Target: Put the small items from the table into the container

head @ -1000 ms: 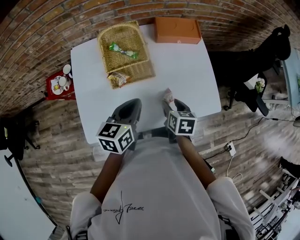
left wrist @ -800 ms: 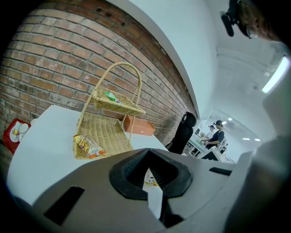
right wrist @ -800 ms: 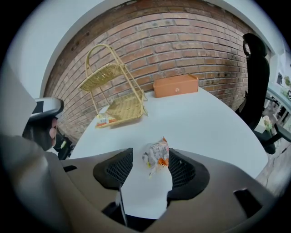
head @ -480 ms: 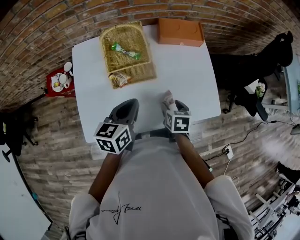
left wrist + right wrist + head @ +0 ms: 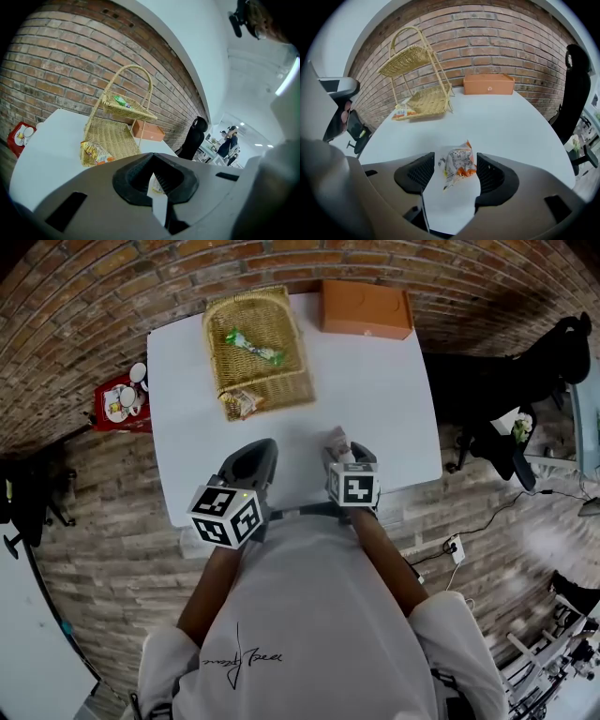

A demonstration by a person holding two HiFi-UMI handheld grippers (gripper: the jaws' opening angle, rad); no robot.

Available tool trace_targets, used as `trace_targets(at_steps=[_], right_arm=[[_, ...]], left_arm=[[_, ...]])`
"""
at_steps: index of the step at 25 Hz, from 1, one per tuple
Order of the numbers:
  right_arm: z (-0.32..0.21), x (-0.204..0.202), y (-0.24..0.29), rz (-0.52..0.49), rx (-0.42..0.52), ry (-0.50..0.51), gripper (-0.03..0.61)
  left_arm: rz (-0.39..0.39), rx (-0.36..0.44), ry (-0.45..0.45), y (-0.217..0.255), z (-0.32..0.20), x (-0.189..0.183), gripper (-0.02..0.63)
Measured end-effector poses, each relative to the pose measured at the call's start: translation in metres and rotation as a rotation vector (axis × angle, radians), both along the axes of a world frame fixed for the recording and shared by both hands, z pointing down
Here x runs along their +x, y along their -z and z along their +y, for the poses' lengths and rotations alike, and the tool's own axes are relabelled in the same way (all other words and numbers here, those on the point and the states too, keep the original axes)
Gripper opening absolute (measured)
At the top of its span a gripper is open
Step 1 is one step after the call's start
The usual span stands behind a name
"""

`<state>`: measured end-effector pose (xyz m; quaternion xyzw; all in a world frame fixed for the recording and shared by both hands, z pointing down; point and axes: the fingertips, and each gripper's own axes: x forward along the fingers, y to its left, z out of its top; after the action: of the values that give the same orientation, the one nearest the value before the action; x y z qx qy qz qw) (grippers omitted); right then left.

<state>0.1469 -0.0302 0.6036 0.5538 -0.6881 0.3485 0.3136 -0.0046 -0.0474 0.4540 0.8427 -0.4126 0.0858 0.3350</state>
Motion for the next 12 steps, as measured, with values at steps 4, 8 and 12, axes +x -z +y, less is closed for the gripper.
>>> trace_targets(at_steps=[4,8,12], right_arm=[[-0.002,-0.001,-0.003,-0.006,-0.016,0.014,0.242],[-0.002,-0.002,-0.01,-0.011,-0.041,0.03,0.242],[0.003,-0.006,-0.014,-0.022,-0.077,0.05,0.241]], left_arm=[[-0.001,-0.005,0.007,0.0,-0.003,0.001,0.009],[-0.001,-0.013,0.016,-0.002,-0.005,0.0,0.009],[0.016,-0.022,0.031,0.001,-0.005,0.0,0.009]])
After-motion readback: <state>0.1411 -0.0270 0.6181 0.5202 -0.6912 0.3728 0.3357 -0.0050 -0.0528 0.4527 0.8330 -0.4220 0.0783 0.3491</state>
